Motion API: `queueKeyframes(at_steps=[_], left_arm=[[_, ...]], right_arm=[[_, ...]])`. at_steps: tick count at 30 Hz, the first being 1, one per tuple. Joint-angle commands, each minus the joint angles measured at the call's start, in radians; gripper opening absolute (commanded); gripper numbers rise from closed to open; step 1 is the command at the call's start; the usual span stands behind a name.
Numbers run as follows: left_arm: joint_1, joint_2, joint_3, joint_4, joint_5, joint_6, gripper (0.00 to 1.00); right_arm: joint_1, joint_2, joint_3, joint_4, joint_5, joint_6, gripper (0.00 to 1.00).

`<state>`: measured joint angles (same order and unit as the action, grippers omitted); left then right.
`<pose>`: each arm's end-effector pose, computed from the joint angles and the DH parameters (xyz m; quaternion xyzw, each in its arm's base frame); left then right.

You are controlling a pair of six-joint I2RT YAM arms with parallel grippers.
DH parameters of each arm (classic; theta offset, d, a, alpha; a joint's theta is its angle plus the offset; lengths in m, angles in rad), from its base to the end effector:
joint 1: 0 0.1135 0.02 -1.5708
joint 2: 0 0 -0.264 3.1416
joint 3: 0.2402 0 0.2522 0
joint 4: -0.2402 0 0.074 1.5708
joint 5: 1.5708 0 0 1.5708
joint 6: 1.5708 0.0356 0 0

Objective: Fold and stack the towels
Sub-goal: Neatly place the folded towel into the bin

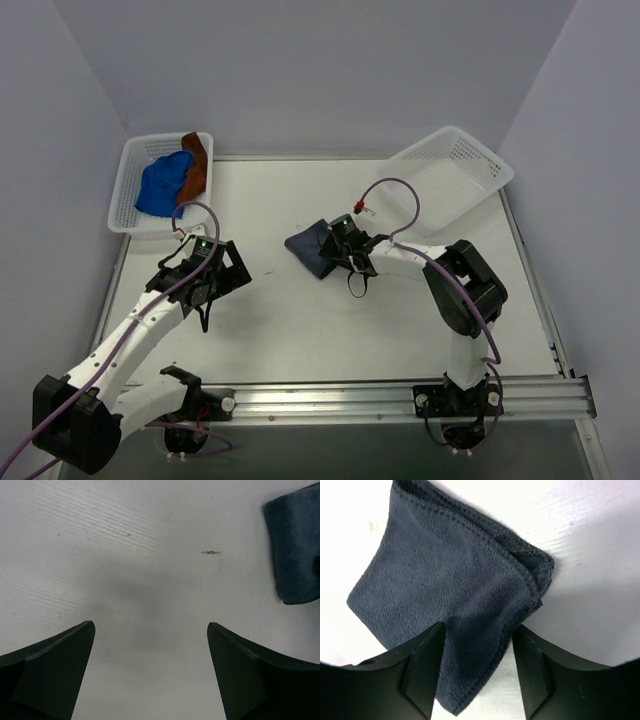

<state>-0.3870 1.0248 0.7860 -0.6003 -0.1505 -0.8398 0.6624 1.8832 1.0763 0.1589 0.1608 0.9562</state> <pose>0.1947 -0.0736 0.2582 -0.2352 0.9014 -0.1479 0.3321 0.3196 0.2421 0.1635 0.1660 0.8777 0.2716 0.3583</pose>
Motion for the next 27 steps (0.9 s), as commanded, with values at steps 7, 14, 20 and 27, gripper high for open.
queueKeyframes(at_steps=[7,14,20,27], left_arm=[[0.017,0.003,0.010,0.031,0.012,0.018,0.94],[0.023,0.000,0.015,0.020,0.009,0.019,0.94],[0.027,-0.003,0.015,0.014,0.003,0.019,0.94],[0.027,-0.026,0.016,-0.024,-0.023,0.013,0.94]], right_arm=[[0.016,0.074,0.027,-0.074,0.071,0.021,0.23],[0.014,0.063,0.097,-0.056,0.111,-0.273,0.00],[0.011,0.060,0.224,-0.120,0.039,-0.775,0.00],[0.005,0.008,0.250,-0.226,0.016,-1.230,0.00]])
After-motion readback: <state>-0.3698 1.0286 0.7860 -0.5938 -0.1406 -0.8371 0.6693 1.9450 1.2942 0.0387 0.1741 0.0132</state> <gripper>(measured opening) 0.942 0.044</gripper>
